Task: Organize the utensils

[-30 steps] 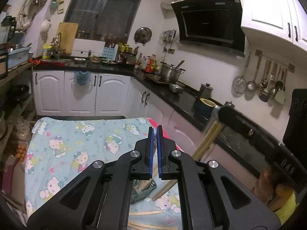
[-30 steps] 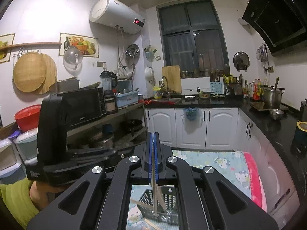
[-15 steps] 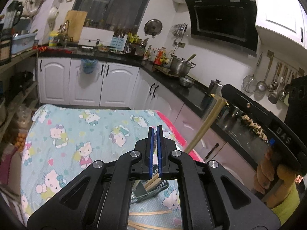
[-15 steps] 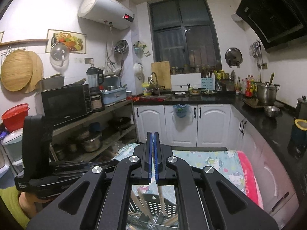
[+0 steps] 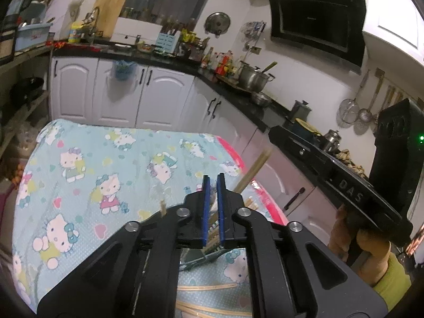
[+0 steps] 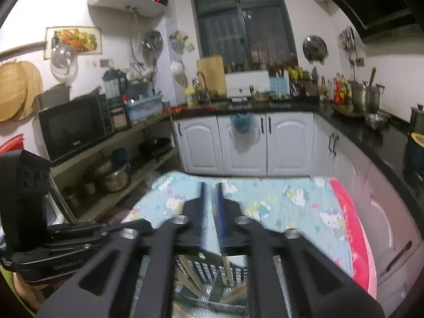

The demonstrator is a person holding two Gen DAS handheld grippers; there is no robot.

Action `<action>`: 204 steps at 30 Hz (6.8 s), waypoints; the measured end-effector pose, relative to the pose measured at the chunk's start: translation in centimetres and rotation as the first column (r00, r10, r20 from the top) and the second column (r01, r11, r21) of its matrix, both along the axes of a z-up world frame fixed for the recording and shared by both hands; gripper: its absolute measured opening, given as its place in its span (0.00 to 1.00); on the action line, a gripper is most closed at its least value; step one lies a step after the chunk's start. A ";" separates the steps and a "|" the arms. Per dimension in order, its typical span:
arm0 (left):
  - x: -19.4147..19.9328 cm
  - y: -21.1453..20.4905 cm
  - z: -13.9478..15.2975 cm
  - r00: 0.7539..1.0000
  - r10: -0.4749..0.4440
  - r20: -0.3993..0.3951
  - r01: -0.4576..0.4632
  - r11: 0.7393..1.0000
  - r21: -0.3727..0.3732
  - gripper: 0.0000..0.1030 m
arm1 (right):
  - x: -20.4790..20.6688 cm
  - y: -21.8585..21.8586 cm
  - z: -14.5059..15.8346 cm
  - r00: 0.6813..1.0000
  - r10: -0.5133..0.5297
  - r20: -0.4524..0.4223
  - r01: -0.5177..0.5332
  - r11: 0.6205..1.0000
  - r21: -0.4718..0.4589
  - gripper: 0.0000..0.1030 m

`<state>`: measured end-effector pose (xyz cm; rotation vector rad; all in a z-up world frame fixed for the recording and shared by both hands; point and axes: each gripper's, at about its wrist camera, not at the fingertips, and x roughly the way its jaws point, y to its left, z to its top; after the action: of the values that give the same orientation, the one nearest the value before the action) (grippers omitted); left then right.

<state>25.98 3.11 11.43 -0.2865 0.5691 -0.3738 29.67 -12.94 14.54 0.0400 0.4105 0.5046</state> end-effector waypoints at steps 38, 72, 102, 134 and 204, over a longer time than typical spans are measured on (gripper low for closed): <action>-13.5 2.6 -3.5 0.984 0.129 0.125 -0.138 0.988 0.068 0.90 | -12.9 -6.7 -4.9 0.999 -0.019 0.044 0.020 0.999 -0.026 0.69; -14.6 1.5 -12.7 0.989 0.106 -0.104 -0.097 0.991 0.096 0.90 | -16.3 -7.4 -11.2 0.997 0.023 -0.069 -0.028 0.997 -0.079 0.69; -14.3 2.0 -18.9 0.952 0.068 -0.299 -0.048 0.996 0.073 0.87 | -13.6 -5.4 -18.7 0.959 0.077 -0.272 -0.126 0.978 -0.165 0.55; -11.0 2.5 -22.5 0.919 0.100 -0.382 -0.084 0.995 0.059 0.50 | -5.0 -7.1 -26.2 0.875 0.015 -0.483 -0.099 0.984 -0.149 0.25; -12.6 -6.7 -6.6 0.994 -0.110 -0.029 0.111 0.992 0.063 0.00 | -16.3 -9.1 -8.5 0.999 0.036 -0.039 -0.037 0.999 -0.019 0.01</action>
<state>13.40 -3.61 4.79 -0.1979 0.6225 -0.4583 13.39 -22.02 6.01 0.0236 0.4550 0.5365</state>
